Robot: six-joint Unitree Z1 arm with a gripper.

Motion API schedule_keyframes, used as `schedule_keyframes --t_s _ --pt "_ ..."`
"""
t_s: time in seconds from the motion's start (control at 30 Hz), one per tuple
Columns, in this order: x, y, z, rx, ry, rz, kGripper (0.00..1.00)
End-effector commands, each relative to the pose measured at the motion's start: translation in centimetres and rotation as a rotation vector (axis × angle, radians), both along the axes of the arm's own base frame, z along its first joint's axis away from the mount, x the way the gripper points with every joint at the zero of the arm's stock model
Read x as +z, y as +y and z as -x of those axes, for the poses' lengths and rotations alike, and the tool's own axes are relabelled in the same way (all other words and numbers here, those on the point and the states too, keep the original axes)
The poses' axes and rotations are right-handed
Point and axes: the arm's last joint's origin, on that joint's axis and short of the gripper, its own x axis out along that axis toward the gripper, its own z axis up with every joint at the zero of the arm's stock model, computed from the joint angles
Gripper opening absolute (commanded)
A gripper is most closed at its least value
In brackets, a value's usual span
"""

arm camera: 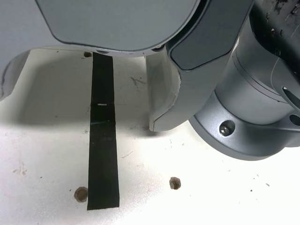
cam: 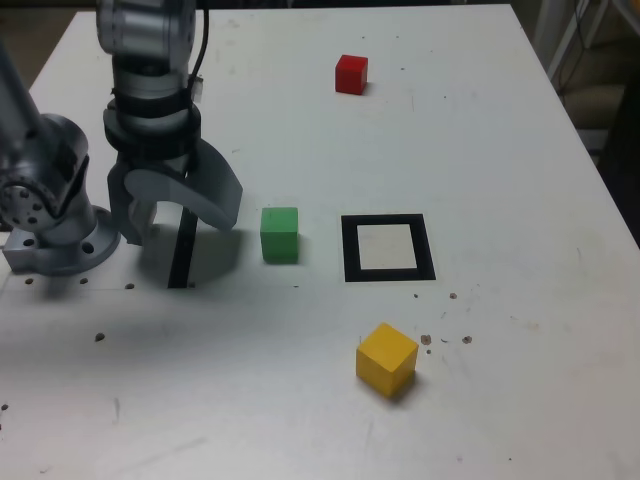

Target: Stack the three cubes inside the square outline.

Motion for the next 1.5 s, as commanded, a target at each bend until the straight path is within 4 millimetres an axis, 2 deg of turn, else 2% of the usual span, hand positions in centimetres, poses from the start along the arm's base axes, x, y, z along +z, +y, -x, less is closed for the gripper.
schedule_keyframes --t_s 0.0,0.83,1.17,1.47 --pt "0.0 0.0 -0.1 0.003 0.001 -0.004 0.99" --pt "0.3 0.2 -0.2 -0.009 -0.008 -0.024 0.99" --pt "2.6 0.8 -1.4 -0.033 0.014 -0.097 0.99" --pt "4.4 2.4 -4.0 -0.06 -0.004 -0.087 1.0"
